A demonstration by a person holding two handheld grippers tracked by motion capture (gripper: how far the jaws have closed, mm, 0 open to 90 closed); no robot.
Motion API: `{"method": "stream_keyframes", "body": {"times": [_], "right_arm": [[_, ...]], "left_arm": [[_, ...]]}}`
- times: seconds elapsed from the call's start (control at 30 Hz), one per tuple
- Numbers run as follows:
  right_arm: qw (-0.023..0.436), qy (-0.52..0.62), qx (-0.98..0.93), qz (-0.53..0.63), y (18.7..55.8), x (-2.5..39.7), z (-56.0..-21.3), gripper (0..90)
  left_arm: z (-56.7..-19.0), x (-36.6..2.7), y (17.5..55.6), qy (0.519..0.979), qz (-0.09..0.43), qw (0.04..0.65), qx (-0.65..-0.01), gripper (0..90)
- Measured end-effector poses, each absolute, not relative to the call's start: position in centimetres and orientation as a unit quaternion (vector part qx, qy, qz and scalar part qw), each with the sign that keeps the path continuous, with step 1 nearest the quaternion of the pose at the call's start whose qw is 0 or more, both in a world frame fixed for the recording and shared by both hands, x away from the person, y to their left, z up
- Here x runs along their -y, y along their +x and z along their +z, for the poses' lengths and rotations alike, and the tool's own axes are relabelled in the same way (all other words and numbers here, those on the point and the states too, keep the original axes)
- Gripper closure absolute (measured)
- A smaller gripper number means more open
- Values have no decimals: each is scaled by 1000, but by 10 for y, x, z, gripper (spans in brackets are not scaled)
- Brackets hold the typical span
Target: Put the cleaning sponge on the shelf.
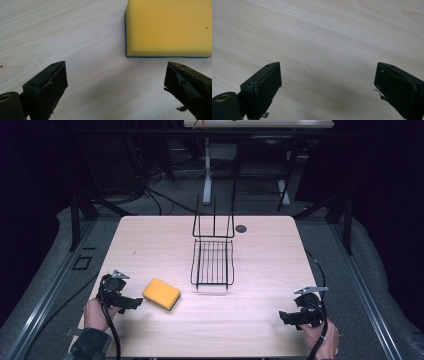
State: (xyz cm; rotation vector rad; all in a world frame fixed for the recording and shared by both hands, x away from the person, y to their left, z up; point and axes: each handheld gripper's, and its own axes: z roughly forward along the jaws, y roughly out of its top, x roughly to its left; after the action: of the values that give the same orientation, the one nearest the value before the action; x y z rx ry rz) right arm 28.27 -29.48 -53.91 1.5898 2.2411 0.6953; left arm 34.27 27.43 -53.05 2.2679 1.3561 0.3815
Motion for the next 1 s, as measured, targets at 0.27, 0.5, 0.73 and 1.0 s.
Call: {"method": "stream_keyframes", "body": {"times": [0.27, 0.5, 0.73, 1.0], "right_arm": [[167, 540, -787, 249, 282, 290, -535, 127], [165, 536, -790, 249, 283, 289, -536, 133], [156, 531, -796, 243, 284, 284, -536, 135], [162, 528, -796, 247, 284, 284, -537, 140]], "left_arm": [[-522, -266, 346, 818, 153, 252, -494, 54], [-524, -257, 353, 820, 145, 259, -489, 63], [-528, -248, 364, 818, 122, 276, -490, 107], [-536, -243, 377, 819, 107, 279, -489, 307]]}}
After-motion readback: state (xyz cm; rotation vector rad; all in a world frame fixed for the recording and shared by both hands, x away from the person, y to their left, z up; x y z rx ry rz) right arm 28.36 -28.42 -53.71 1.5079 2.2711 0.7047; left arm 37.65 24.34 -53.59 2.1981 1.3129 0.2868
